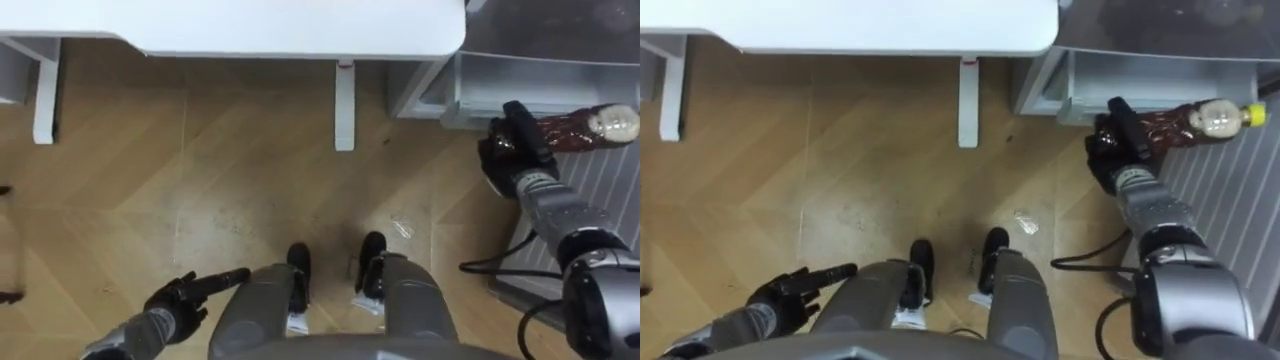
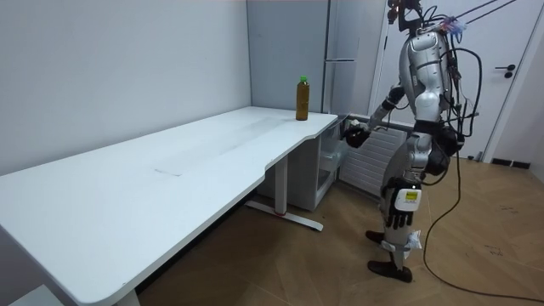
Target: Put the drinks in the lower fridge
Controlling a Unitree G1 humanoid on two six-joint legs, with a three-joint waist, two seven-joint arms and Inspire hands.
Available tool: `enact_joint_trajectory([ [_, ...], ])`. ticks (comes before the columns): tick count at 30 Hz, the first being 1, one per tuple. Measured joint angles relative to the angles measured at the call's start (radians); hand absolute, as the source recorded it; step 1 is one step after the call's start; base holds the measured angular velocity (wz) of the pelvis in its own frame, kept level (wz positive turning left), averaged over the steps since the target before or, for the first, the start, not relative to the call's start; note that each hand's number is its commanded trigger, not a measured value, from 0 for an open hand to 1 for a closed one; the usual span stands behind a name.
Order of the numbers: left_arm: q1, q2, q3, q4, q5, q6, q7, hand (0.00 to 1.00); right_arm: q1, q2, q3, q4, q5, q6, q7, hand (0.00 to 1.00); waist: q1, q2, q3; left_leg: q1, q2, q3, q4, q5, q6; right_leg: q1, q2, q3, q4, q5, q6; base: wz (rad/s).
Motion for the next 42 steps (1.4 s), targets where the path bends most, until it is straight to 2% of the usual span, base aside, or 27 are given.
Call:
enact_joint_trajectory([
  [2,-0.013,0.000,0.000,-0.002,0.000,-0.001,0.024,0.00,-0.034,-0.001,-0.029,0.000,0.003,0.006,-0.024,1.00,0.000,-0.006,0.0027,-0.028,-0.001,0.001,0.013,0.000,0.000,-0.026,-0.002,0.000,0.011,0.001,-0.001,0.05],
  [11,-0.031,-0.004,0.000,-0.005,0.005,0.001,0.074,0.00,-0.125,-0.035,-0.046,0.000,0.006,0.007,-0.087,1.00,0.011,-0.006,0.0021,-0.075,0.002,-0.003,0.029,0.000,0.000,-0.060,-0.003,-0.010,0.020,0.005,-0.002,0.04],
  [16,-0.040,-0.005,-0.015,-0.002,0.006,0.002,0.085,0.00,-0.148,-0.038,-0.063,0.027,0.015,0.010,-0.096,1.00,0.028,-0.006,0.0022,-0.075,0.001,0.000,0.028,0.000,0.001,-0.065,-0.005,-0.009,0.027,0.005,-0.002,0.00],
  [18,-0.040,-0.006,-0.039,-0.002,0.008,0.003,0.086,0.00,-0.155,-0.040,-0.063,0.029,0.020,0.018,-0.109,1.00,0.035,-0.006,0.0025,-0.073,0.001,0.001,0.029,0.000,0.001,-0.066,-0.007,-0.009,0.032,0.006,-0.002,0.00],
  [21,-0.039,-0.006,-0.039,-0.001,0.014,0.006,0.086,0.00,-0.161,-0.041,-0.063,0.028,0.030,0.030,-0.123,1.00,0.037,-0.009,0.0043,-0.076,0.001,0.000,0.034,0.001,0.002,-0.066,-0.007,-0.009,0.030,0.006,-0.004,0.00],
  [28,-0.040,-0.002,-0.040,-0.002,0.014,0.006,0.089,0.00,-0.190,-0.045,-0.063,0.028,0.078,0.037,-0.173,1.00,0.037,-0.013,0.0062,-0.083,0.001,-0.001,0.035,0.001,0.002,-0.071,-0.009,-0.014,0.028,0.006,-0.004,0.00],
  [32,-0.045,-0.003,-0.040,-0.003,0.035,0.008,0.121,0.00,-0.220,-0.053,-0.064,0.028,0.114,0.037,-0.211,1.00,0.032,-0.013,0.0061,-0.098,0.001,-0.001,0.037,0.002,0.002,-0.084,-0.010,-0.017,0.034,0.006,-0.005,0.02],
  [42,-0.044,-0.002,-0.043,-0.017,0.043,0.015,0.166,0.00,-0.270,-0.075,-0.063,0.023,0.113,0.037,-0.230,1.00,0.032,-0.013,0.0061,-0.150,0.000,0.002,0.061,0.002,0.002,-0.136,-0.015,-0.017,0.060,0.004,-0.006,0.01],
])
